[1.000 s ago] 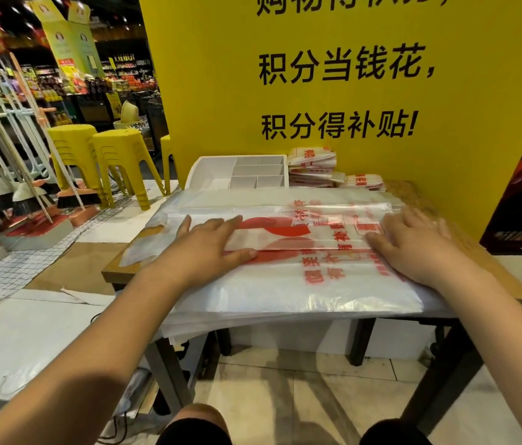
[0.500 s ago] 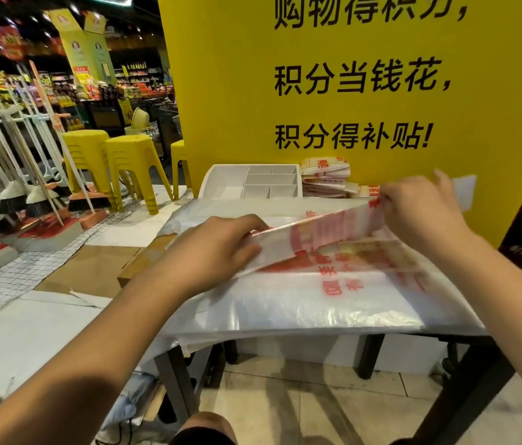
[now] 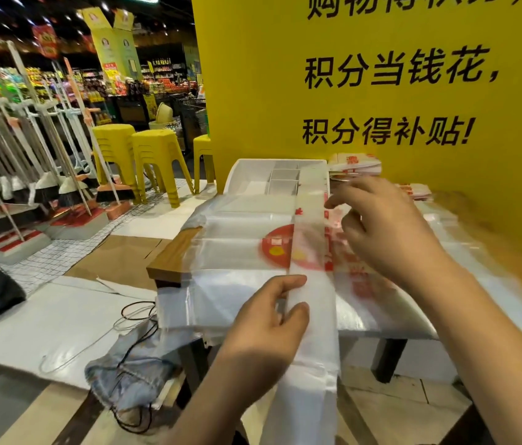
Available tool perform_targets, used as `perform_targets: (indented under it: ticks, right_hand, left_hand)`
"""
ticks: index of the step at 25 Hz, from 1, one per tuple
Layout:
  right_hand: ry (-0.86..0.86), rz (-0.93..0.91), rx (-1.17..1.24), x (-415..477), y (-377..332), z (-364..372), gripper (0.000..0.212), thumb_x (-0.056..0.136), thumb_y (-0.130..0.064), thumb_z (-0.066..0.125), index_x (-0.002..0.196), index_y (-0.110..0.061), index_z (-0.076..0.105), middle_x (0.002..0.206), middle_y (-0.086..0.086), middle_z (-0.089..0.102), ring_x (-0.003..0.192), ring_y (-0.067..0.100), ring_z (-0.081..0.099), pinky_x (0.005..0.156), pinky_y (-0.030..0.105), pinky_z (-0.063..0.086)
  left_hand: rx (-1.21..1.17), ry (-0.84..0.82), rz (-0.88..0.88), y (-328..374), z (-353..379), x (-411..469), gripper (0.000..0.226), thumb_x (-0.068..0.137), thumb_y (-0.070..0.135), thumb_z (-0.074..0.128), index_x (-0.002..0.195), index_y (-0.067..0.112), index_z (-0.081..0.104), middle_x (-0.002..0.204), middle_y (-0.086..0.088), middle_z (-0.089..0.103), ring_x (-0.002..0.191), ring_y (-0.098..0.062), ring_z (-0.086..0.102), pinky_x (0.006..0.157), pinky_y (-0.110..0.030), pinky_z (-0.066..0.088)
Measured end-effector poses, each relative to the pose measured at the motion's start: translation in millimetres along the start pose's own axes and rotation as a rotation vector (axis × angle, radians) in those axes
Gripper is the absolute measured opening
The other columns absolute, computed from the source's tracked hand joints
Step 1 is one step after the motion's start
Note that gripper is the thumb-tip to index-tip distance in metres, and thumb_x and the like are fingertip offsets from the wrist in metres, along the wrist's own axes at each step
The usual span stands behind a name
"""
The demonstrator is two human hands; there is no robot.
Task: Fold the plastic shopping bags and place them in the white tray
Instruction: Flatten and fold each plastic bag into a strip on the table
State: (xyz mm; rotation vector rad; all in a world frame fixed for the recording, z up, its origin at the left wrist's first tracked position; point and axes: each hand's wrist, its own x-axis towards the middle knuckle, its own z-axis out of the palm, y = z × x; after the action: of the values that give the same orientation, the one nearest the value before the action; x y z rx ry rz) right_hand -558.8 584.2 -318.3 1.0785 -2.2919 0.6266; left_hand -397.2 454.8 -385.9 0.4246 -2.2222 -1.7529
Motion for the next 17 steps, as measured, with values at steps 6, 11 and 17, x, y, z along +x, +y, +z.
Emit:
perform_targets:
  ticks: [6, 11, 17]
  right_hand:
    - [0.064, 0.095, 0.267, -161.7, -32.2, -23.7, 0.045, 0.087, -0.014, 0.065, 0.125, -0.038, 0.062, 0.130, -0.021, 0.053, 0.115, 0.000, 0.055, 0.089, 0.017, 0.045]
    - [0.025, 0.030, 0.266, -198.1, -42.2, 1.8, 0.059, 0.087, -0.016, 0.069, 0.137, -0.044, 0.052, 0.149, -0.014, 0.041, 0.102, 0.012, 0.060, 0.080, 0.036, 0.056]
    - [0.063, 0.043, 0.423, -201.9, -42.2, 0.7, 0.024, 0.089, -0.019, 0.069, 0.108, -0.032, 0.075, 0.136, -0.011, 0.056, 0.112, 0.011, 0.061, 0.089, 0.023, 0.049]
  left_hand:
    - [-0.358, -0.109, -0.111, -2.0, 14.4, -15.5, 0.042, 0.094, 0.004, 0.064, 0.128, 0.030, 0.063, 0.112, 0.008, 0.074, 0.095, -0.010, 0.074, 0.074, -0.024, 0.058]
    - [-0.457, -0.068, -0.055, -7.4, 26.3, -26.3, 0.033, 0.092, 0.001, 0.065, 0.121, 0.017, 0.066, 0.114, 0.001, 0.073, 0.095, -0.023, 0.074, 0.075, -0.037, 0.062]
    - [-0.369, -0.095, 0.010, -16.1, 27.0, -32.4, 0.002, 0.096, 0.014, 0.062, 0.096, 0.014, 0.065, 0.096, -0.003, 0.071, 0.076, -0.017, 0.069, 0.056, -0.026, 0.053]
